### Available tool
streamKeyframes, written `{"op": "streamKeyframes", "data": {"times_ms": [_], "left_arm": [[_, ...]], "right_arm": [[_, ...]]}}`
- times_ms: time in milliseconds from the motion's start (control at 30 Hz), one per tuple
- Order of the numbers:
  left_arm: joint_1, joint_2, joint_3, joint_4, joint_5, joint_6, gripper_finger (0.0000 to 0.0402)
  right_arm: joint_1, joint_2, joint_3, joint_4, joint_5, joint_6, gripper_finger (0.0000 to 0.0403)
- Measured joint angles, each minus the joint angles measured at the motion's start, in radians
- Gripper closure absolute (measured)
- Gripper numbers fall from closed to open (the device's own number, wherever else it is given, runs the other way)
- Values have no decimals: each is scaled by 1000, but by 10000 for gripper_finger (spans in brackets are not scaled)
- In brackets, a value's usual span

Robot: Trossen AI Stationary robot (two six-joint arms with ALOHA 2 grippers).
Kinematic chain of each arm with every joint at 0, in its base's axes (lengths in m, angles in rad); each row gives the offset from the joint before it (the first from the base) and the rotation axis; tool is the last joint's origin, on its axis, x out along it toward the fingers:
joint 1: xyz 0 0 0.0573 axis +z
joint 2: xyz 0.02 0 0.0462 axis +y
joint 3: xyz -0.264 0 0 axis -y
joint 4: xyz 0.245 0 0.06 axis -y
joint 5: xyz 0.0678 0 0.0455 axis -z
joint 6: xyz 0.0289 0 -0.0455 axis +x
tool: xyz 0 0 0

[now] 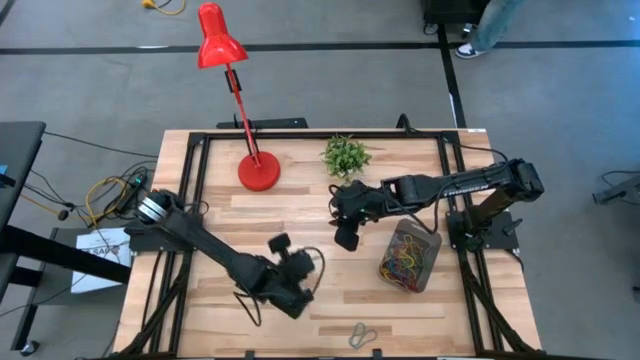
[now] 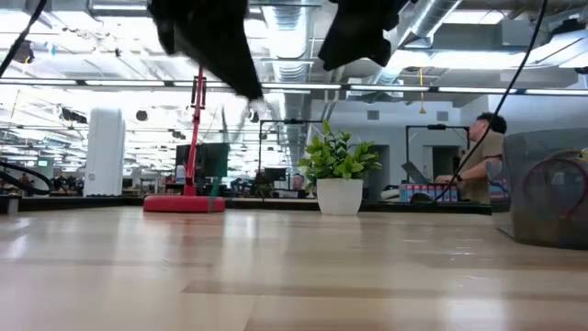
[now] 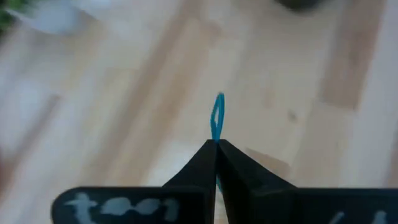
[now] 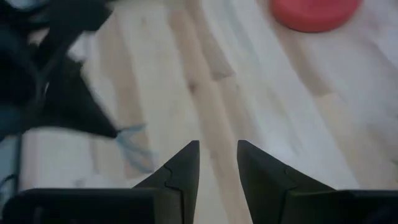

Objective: Pick and place items into bin
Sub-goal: Put the blue rubber band into the black bin

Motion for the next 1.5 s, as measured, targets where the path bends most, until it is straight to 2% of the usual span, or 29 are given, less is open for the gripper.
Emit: {"op": "streamKeyframes", "data": {"times_ms": [233,433,667,900,1267,1500], "left_arm": [[1,-173,1,-138,-154,-3,401],[13,-308,1,-173,-209,91,401],[42,-389,1,-174,-207,282,401],[88,-397,1,-176,-120,464,401],[113,-413,1,-102,-115,613,401],[125,-416,1,47,-24,726,401]], "right_arm": [[0,0,0,59,-144,-8,300],[18,0,0,155,-236,-105,300],[26,0,0,357,-222,-111,300],[27,0,0,515,-141,-206,300],[19,0,-41,508,-116,-216,300],[3,0,-42,467,-41,-219,300]]}}
